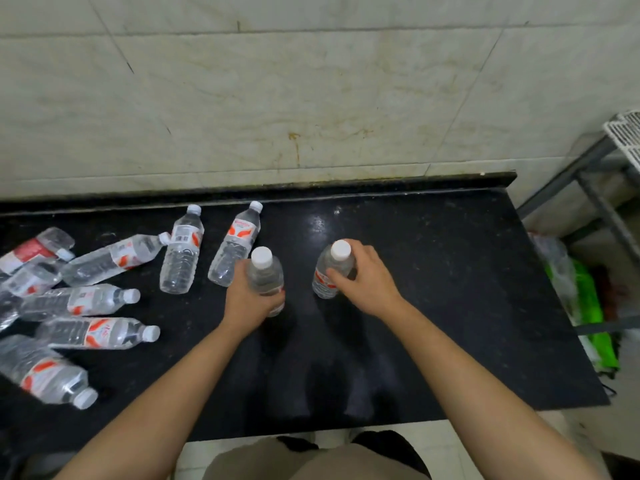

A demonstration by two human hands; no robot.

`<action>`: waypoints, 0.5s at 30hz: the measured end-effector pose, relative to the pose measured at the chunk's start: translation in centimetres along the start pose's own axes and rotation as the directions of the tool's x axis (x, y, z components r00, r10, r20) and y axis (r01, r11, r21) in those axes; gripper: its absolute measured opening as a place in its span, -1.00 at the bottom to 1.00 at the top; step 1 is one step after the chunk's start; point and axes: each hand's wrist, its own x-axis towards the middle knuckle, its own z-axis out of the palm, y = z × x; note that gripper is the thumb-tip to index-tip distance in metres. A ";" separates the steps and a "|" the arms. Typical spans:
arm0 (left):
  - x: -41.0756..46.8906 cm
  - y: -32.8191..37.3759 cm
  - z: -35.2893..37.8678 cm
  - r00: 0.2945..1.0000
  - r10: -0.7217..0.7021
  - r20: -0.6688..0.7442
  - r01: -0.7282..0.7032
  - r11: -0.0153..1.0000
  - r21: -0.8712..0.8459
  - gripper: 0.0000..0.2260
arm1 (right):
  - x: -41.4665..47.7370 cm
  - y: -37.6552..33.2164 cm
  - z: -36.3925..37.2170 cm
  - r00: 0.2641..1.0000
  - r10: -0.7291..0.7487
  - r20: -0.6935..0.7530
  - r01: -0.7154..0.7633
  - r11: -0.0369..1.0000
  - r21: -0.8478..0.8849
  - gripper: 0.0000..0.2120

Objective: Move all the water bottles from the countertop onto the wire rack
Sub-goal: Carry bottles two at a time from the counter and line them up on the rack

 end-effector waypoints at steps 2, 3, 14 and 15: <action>0.0 -0.1 -0.8 0.998 -0.009 0.066 0.011 0.999 -0.031 -0.42 | -0.3 -0.1 2.0 0.999 -0.008 0.044 0.005 0.998 0.058 -0.47; 0.2 -0.2 -1.3 0.994 -0.018 0.107 0.021 0.999 -0.028 -0.45 | -0.4 -0.3 2.7 0.998 -0.014 0.054 0.010 0.996 0.086 -0.47; -2.8 -2.4 -1.8 0.987 -0.149 0.059 0.159 0.955 -0.251 -0.34 | 0.6 0.7 4.8 0.993 0.053 -0.105 -0.039 0.991 0.131 -0.25; -3.3 -2.4 -1.2 0.988 -0.154 0.016 0.153 0.954 -0.259 -0.30 | 0.2 1.1 4.6 0.995 0.043 -0.086 -0.033 0.992 0.124 -0.26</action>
